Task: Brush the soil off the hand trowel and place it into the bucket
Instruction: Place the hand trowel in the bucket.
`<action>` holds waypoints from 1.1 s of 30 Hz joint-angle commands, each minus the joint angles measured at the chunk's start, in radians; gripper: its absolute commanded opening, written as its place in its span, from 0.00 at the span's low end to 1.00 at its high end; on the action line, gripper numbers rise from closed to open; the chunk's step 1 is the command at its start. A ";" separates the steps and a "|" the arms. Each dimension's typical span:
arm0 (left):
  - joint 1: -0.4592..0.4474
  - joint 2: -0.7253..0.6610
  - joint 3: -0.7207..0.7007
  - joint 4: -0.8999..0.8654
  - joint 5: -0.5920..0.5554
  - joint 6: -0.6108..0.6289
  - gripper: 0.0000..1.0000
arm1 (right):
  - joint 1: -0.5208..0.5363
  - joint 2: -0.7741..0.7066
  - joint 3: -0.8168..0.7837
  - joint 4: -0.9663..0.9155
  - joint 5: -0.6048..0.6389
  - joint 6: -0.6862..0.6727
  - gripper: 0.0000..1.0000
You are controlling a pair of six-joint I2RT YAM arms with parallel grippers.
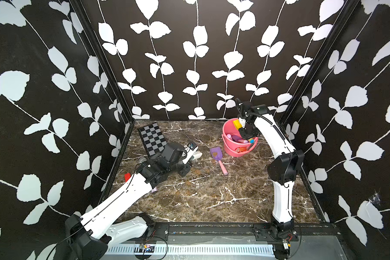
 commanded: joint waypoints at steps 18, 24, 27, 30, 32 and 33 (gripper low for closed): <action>0.006 -0.056 -0.031 0.013 -0.005 -0.003 0.00 | -0.009 0.018 0.023 0.010 -0.044 -0.016 0.23; 0.006 -0.081 -0.035 0.004 -0.019 0.005 0.00 | -0.010 0.020 0.028 0.007 -0.050 -0.013 0.30; 0.006 -0.088 -0.034 -0.003 -0.024 0.006 0.00 | -0.010 0.013 0.032 0.007 -0.049 -0.014 0.35; 0.006 -0.093 -0.034 -0.009 -0.028 0.005 0.00 | -0.010 0.005 0.053 -0.004 -0.051 -0.014 0.38; 0.007 -0.099 -0.035 -0.010 -0.037 0.007 0.00 | -0.010 -0.012 0.062 -0.004 -0.053 -0.009 0.40; 0.006 -0.101 -0.035 -0.013 -0.042 0.008 0.00 | -0.010 -0.026 0.063 -0.001 -0.055 -0.007 0.40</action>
